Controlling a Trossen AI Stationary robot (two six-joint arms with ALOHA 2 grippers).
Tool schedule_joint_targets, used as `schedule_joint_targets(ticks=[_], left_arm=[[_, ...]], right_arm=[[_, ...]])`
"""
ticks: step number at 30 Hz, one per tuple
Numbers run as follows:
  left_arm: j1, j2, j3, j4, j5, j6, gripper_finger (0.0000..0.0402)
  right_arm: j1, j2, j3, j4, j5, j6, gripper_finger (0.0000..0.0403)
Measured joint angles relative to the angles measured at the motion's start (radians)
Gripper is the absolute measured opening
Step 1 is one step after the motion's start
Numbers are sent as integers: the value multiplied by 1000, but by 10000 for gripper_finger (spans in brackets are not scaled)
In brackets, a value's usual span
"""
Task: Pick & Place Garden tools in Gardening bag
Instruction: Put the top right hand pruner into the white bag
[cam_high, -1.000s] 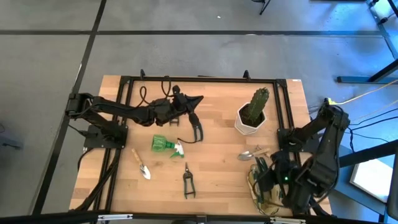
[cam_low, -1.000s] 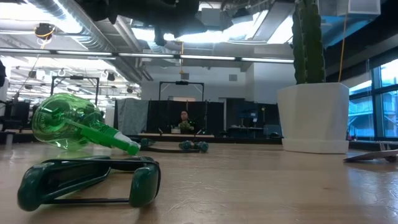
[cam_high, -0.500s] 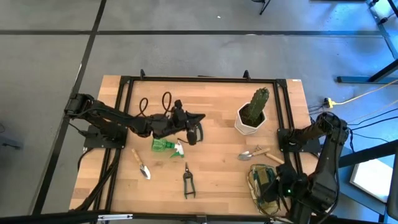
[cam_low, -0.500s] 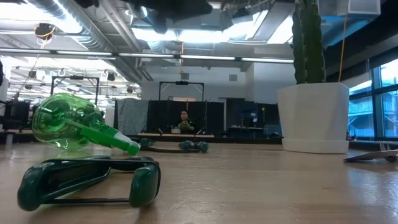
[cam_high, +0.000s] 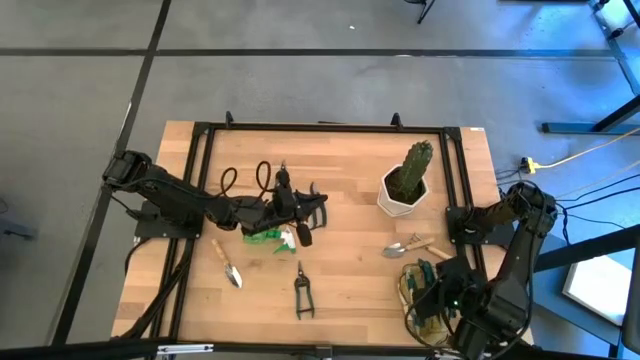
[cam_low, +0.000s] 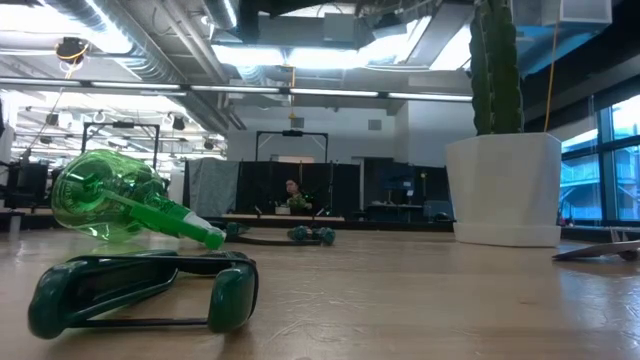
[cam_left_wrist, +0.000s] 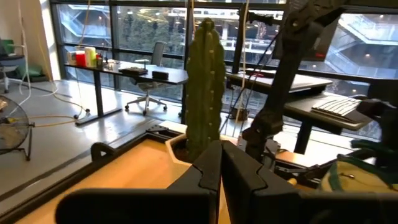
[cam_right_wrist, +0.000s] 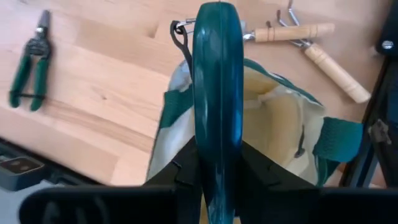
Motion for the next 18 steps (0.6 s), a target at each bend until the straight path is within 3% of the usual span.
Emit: schedule_joint_targets(ticks=[8, 18], left_arm=[[-50, 0, 0, 0, -77, 26, 4], [-77, 0, 0, -9, -131, 61, 2]], right_arm=[[-2, 14, -5, 42, -16, 16, 61], [-3, 64, -5, 98, -111, 19, 61]])
